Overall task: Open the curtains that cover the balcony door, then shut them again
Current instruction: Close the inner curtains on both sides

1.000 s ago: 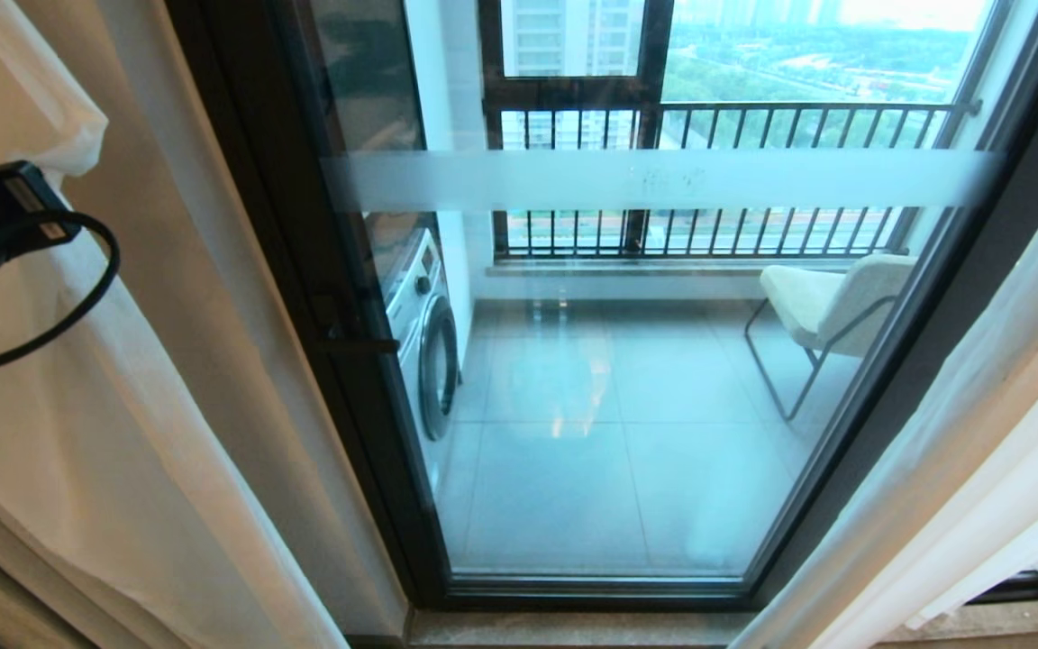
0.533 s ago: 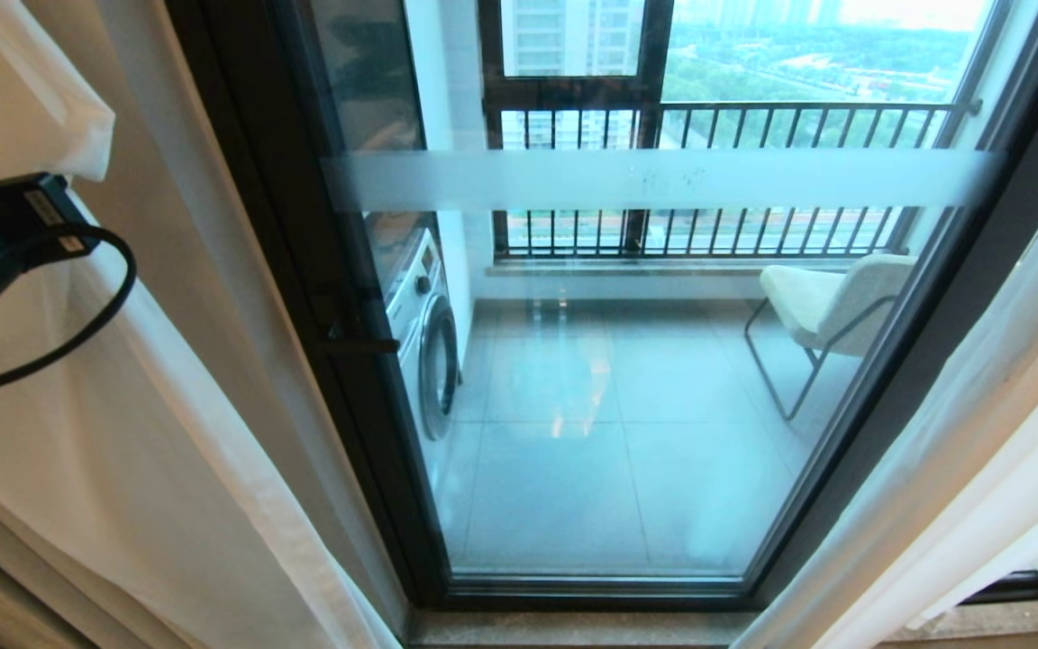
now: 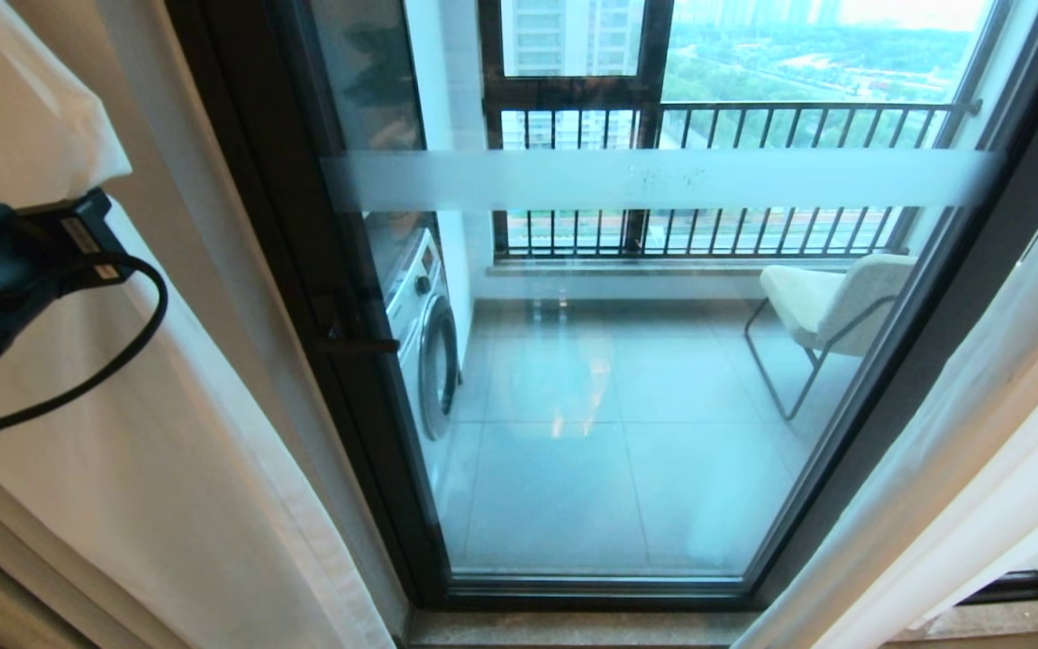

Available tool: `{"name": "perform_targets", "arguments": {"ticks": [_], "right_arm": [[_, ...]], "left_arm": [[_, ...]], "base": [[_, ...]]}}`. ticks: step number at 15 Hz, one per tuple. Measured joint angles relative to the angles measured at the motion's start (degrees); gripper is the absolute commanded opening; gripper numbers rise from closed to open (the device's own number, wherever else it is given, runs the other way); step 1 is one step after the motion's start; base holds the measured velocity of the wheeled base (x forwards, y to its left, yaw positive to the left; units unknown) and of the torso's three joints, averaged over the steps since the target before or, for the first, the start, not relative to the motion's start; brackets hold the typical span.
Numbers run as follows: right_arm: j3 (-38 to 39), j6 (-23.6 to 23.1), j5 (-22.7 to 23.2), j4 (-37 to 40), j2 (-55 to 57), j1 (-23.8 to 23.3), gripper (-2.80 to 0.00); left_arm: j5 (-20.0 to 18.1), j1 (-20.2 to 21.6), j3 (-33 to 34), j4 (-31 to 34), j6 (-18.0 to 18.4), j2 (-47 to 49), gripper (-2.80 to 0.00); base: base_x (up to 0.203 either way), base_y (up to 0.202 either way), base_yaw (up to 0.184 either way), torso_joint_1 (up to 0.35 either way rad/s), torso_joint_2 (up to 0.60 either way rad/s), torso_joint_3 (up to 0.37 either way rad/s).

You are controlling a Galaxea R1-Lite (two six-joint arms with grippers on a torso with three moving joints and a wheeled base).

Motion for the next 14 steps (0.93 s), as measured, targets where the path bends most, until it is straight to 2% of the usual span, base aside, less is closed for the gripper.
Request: {"name": "perform_targets", "arguments": {"ticks": [14], "right_arm": [[0.0,0.0,0.0,0.0,0.0,0.0,-2.8]], "left_arm": [[-0.1,-1.1,1.3,-0.7,0.2,-0.1,-2.8]], "base": [[0.0,0.0,0.0,0.0,0.0,0.0]]}}
